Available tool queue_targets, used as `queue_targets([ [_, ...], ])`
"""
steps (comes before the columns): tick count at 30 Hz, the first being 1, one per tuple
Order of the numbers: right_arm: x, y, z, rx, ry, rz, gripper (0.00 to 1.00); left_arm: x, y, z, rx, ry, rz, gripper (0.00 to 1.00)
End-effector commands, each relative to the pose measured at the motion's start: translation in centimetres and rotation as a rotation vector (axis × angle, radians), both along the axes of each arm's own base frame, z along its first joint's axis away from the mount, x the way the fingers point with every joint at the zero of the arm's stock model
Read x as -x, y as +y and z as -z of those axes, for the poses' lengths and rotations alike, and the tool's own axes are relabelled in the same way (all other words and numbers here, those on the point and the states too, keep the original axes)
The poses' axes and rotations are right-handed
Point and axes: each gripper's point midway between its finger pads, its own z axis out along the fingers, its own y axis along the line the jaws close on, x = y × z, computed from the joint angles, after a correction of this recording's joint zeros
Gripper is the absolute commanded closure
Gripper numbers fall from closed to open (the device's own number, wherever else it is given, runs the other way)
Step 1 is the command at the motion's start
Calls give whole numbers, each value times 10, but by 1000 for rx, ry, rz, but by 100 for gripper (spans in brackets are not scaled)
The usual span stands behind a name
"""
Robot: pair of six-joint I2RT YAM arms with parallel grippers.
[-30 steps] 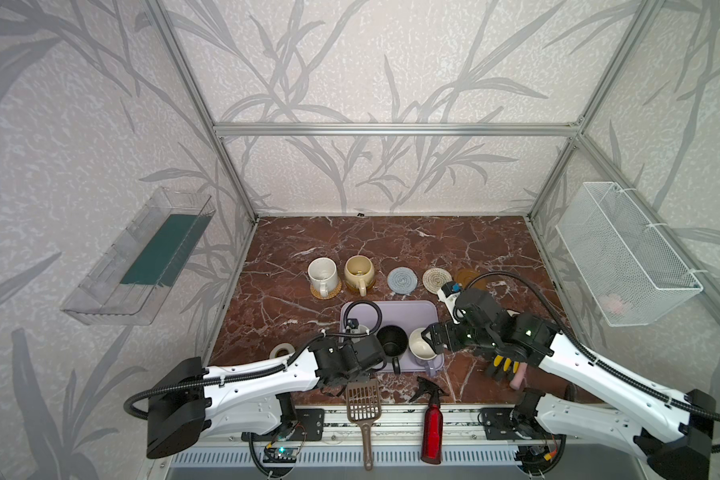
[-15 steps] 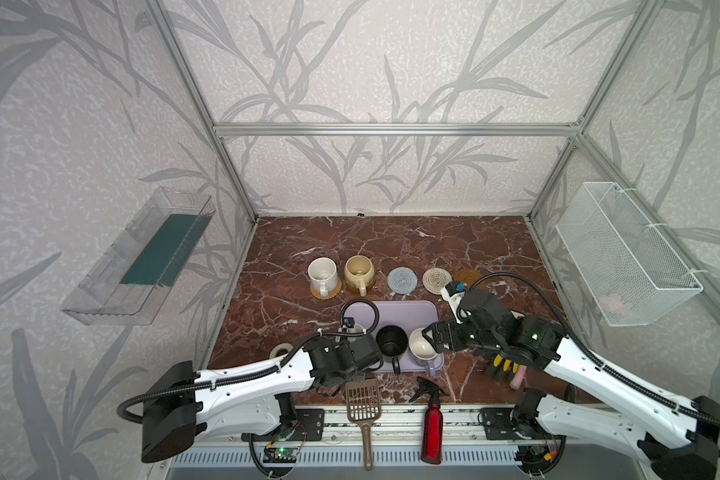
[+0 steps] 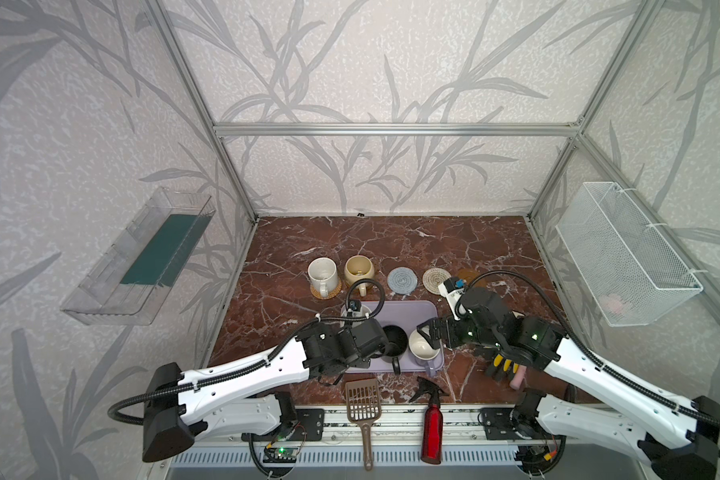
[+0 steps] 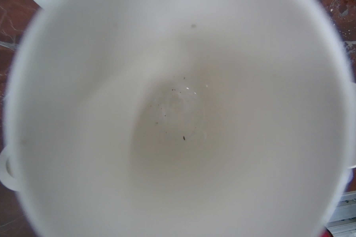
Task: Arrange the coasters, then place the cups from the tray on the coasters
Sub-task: 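Lift the light blue mug off the tray with the left gripper toward the coasters, then lower the light blue mug onto the blue-grey knitted coaster with the left gripper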
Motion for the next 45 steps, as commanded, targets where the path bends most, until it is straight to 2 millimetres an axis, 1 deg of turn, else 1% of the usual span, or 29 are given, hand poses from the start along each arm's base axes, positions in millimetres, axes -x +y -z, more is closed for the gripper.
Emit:
queue_targets([
  [1,-6,3,-2,-23,-19,16,1,-20,5,-32,-60,-104,1,100],
  [5,-8,12,-17,-92,-51,1,1,-33,-13,-49,6,-109,31,100],
  [9,-17,10,-31,-120,-82,27,1,-49,-27,-67,41,-117,49,100],
  [13,-30,9,-39,-170,-81,45,1,-68,-32,-78,48,-118,45,100],
  [15,-37,6,-45,-193,-92,62,1,-76,-39,-88,54,-132,62,100],
  [19,-50,-3,-47,-194,-76,120,1,-92,-55,-95,60,-137,74,100],
  [21,-57,-7,-46,-208,-53,160,1,-105,-60,-96,53,-138,50,100],
  [25,-65,-13,-53,-240,-53,190,1,-126,-72,-90,45,-125,22,100],
  [28,-69,-21,-60,-250,-56,207,1,-139,-86,-82,62,-105,13,100],
  [32,-73,-32,-62,-252,-38,237,1,-155,-99,-65,54,-99,-13,100],
  [35,-76,-39,-60,-258,-27,257,1,-164,-109,-52,38,-81,-18,100],
  [37,-78,-43,-58,-262,-24,268,1,-170,-113,-47,30,-82,-26,100],
  [41,-79,-50,-47,-252,-7,285,1,-183,-120,-35,27,-83,-47,100],
  [45,-81,-57,-39,-253,12,302,1,-192,-127,-18,29,-56,-57,100],
])
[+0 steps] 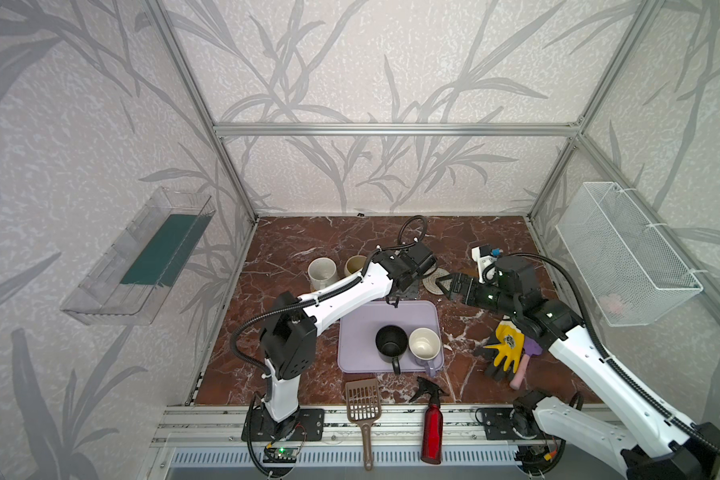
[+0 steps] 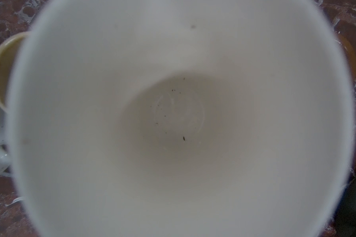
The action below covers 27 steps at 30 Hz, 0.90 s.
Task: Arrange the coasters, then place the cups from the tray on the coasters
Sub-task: 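Lower the light blue mug onto the blue-grey knitted coaster with the left gripper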
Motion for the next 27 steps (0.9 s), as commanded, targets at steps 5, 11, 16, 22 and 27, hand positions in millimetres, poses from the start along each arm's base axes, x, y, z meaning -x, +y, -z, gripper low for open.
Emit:
queue_targets([
  [5,1,-8,12,-14,32,2,1,-33,-6,-4,-29,-71,-79,100],
  [11,1,-15,23,-29,19,50,1,-45,-7,7,-62,-66,-91,100],
  [16,-2,-17,34,-16,50,43,1,-51,-11,16,-43,-49,-89,100],
  [22,-4,-19,26,-53,-8,45,1,-57,-13,23,-57,-45,-84,100],
  [27,-5,-19,25,-39,-13,32,1,-60,-17,32,-57,-19,-83,100],
])
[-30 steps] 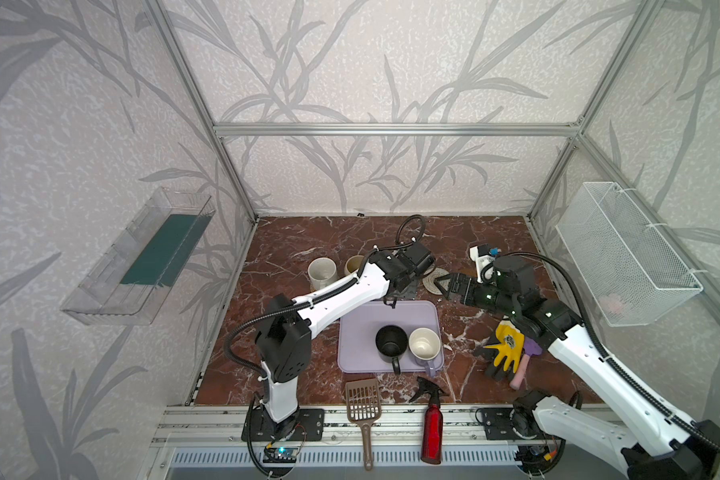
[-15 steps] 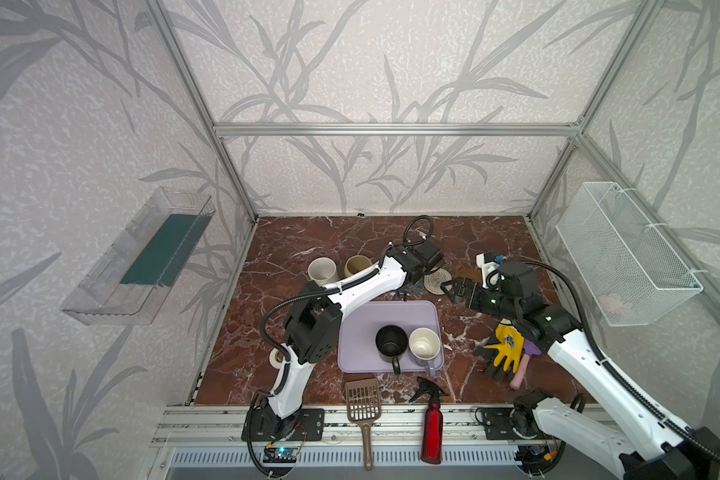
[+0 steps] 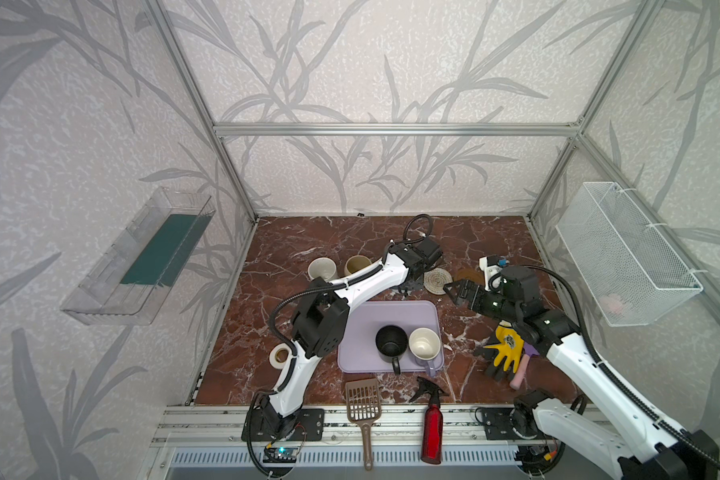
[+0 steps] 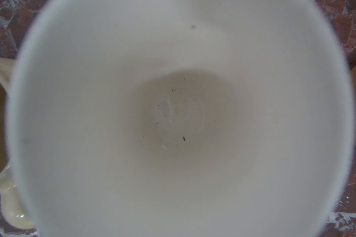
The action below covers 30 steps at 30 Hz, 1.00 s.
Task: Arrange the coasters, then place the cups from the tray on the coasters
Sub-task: 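Lower the light blue mug onto the blue-grey knitted coaster with the left gripper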
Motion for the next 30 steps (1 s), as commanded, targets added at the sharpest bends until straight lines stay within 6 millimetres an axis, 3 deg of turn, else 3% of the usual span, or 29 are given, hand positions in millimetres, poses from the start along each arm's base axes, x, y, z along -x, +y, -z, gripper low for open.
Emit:
queue_targets([
  [1,-3,3,-11,-10,-47,-24,1,-13,-3,-13,10,-44,-20,100],
  [30,1,-3,-5,-10,-46,-19,1,-16,-1,11,-9,-4,-57,100],
])
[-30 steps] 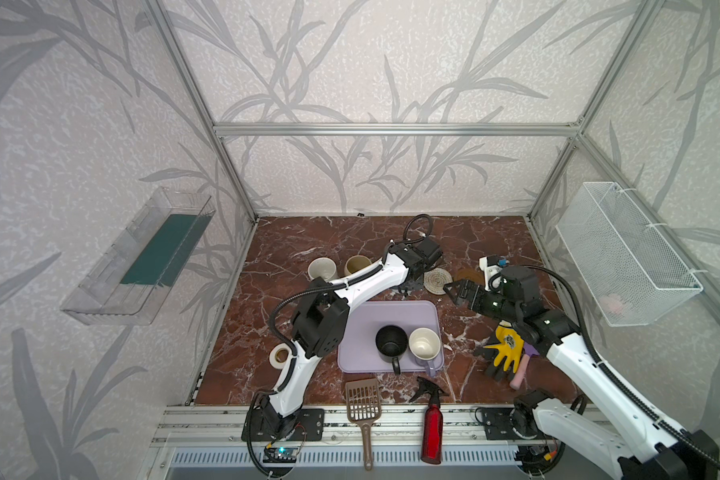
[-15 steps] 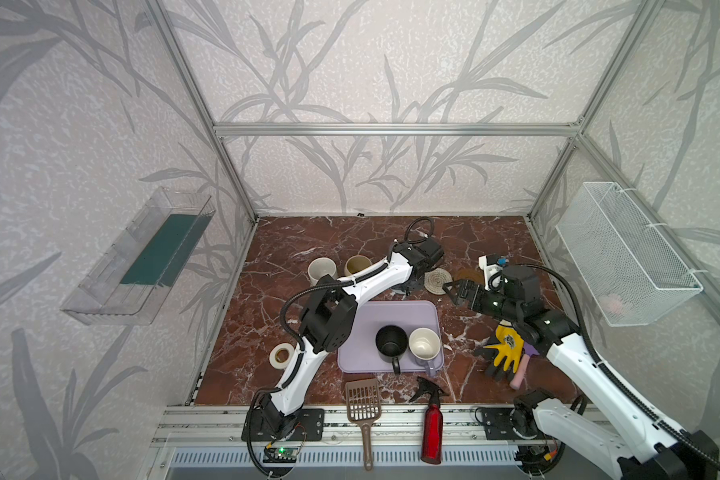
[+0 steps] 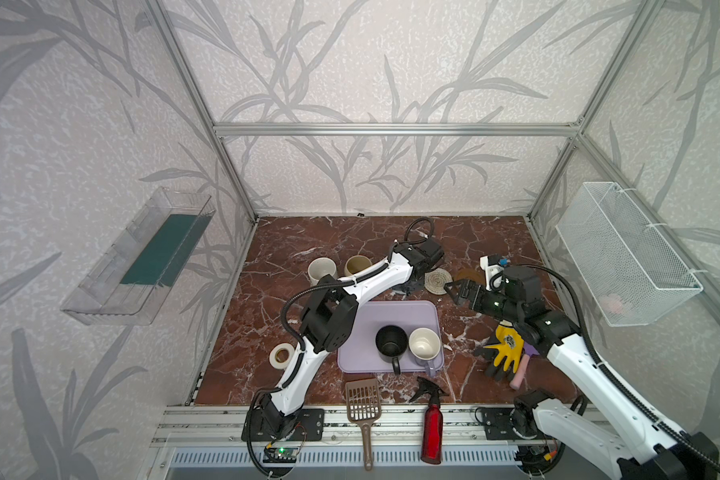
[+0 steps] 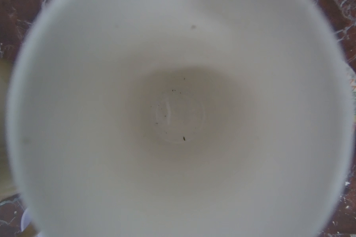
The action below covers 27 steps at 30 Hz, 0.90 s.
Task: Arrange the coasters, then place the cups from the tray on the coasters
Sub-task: 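Lower the light blue mug onto the blue-grey knitted coaster with the left gripper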
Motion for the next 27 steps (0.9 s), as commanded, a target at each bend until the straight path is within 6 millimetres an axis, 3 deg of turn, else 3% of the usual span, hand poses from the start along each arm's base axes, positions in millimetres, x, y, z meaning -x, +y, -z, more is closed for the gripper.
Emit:
queue_targets([
  [1,2,-1,-5,-7,-25,-10,1,-10,1,-7,12,-41,-36,100],
  [8,2,-5,-1,-4,-20,2,1,-6,3,-12,33,-43,-43,100],
  [14,4,-5,-1,-11,-19,3,1,-5,7,-3,17,-21,-48,97],
  [18,4,-6,-1,-13,-20,6,1,-3,7,0,14,-17,-48,90],
  [27,3,-5,0,-16,-12,5,1,-3,10,-6,15,-28,-47,65],
])
